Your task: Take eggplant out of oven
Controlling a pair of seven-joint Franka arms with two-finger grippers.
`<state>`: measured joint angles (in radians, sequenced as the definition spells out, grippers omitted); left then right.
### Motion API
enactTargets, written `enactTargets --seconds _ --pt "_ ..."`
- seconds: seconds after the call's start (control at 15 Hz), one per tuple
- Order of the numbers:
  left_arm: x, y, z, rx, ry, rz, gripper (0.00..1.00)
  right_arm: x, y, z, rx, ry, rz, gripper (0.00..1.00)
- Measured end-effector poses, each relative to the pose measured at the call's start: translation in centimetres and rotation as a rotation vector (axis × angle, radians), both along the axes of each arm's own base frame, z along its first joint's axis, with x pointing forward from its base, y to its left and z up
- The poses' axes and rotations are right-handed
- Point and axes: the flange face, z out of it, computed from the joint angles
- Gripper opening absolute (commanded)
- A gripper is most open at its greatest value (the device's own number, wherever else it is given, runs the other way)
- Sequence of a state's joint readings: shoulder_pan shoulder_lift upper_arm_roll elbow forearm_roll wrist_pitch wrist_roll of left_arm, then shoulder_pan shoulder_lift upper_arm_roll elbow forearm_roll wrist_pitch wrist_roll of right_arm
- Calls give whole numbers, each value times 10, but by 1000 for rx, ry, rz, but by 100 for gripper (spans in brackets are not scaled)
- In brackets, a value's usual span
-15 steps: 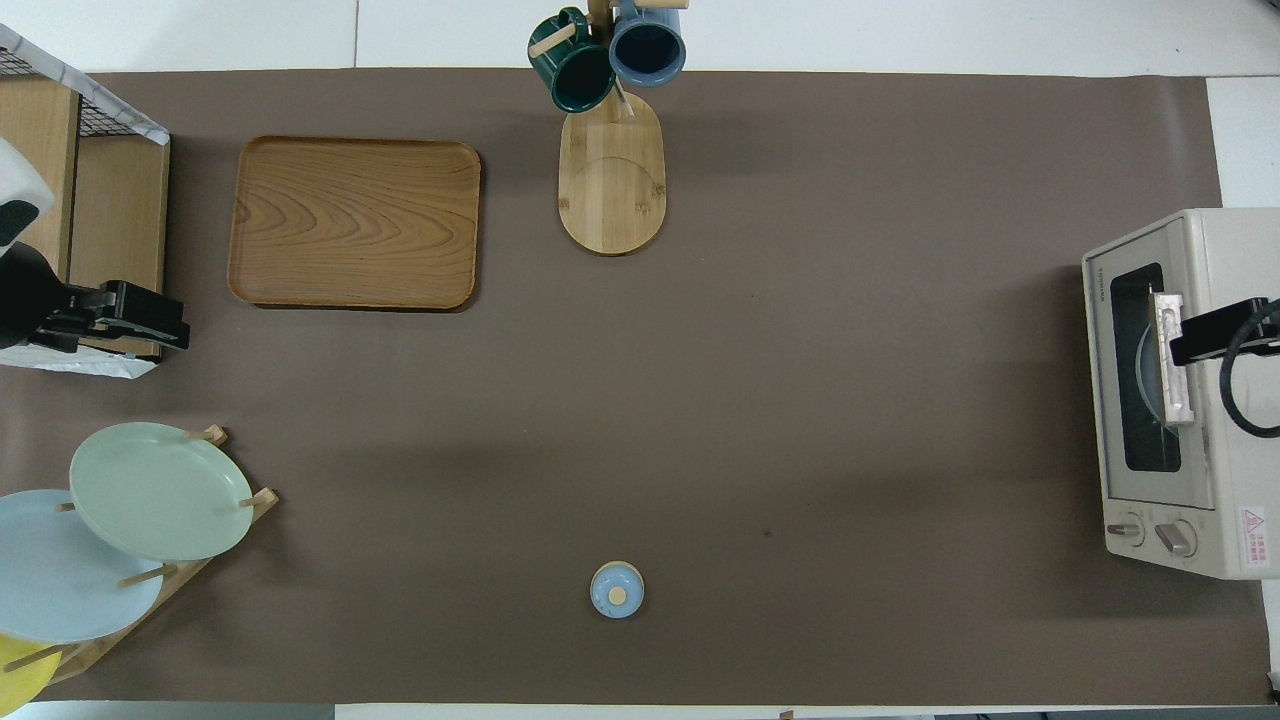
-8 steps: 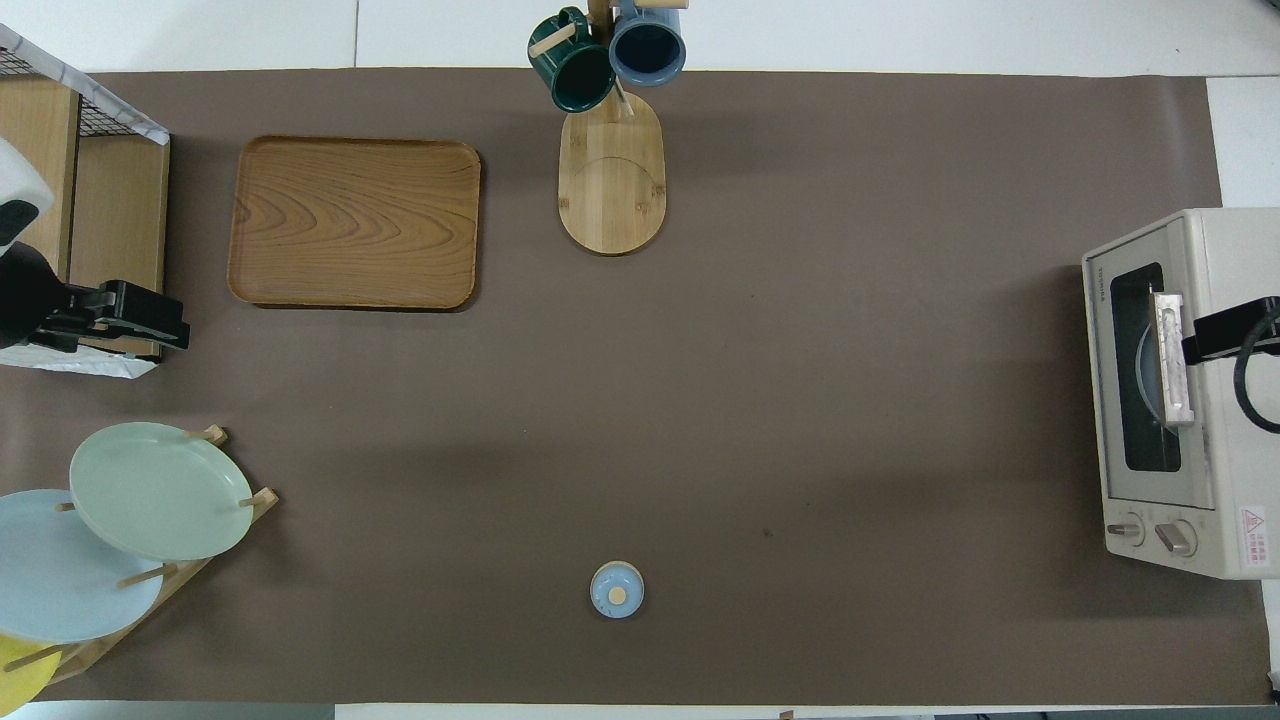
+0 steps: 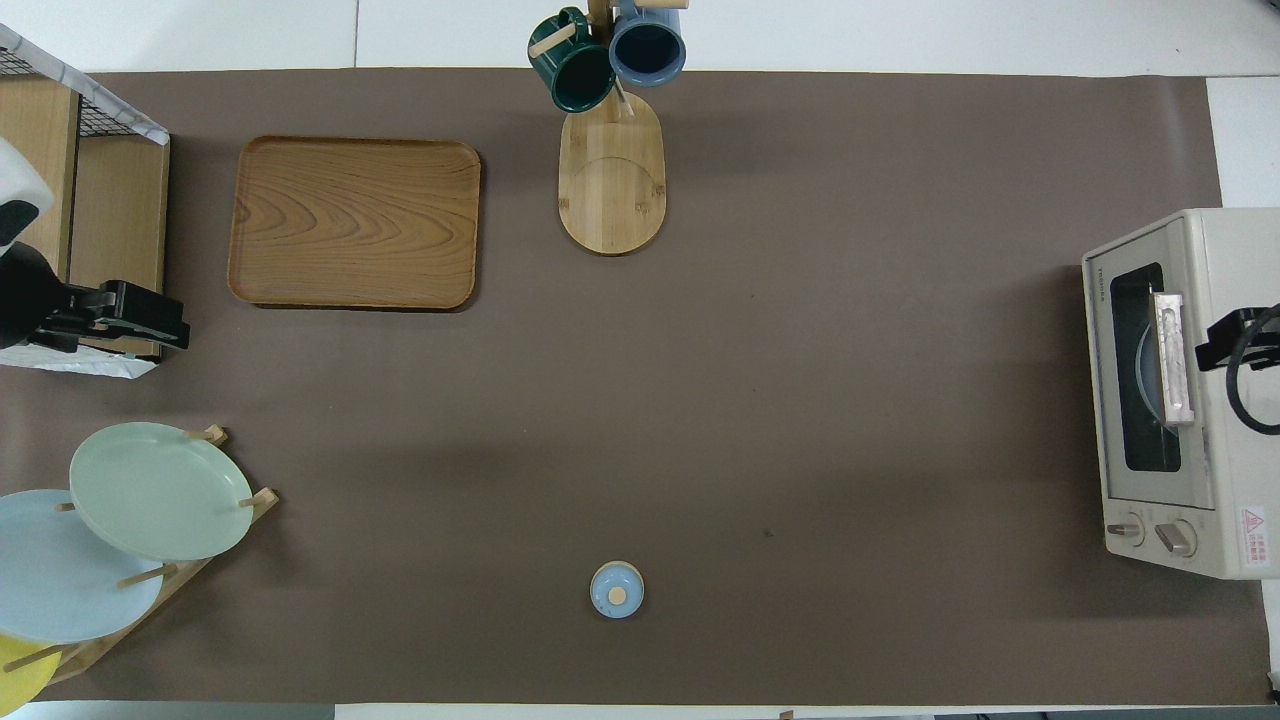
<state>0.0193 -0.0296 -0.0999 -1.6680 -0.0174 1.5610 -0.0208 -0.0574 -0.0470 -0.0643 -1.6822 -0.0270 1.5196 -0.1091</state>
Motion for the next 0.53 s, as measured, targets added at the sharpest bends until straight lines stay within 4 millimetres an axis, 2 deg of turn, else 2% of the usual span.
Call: enactTargets --seconds 0.13,0.53 --pt "0 0 0 0 0 0 100 2 4 -12 -15 -13 -28 0" --pt "0 0 0 0 0 0 100 0 -2 -78 -144 10 -49 0"
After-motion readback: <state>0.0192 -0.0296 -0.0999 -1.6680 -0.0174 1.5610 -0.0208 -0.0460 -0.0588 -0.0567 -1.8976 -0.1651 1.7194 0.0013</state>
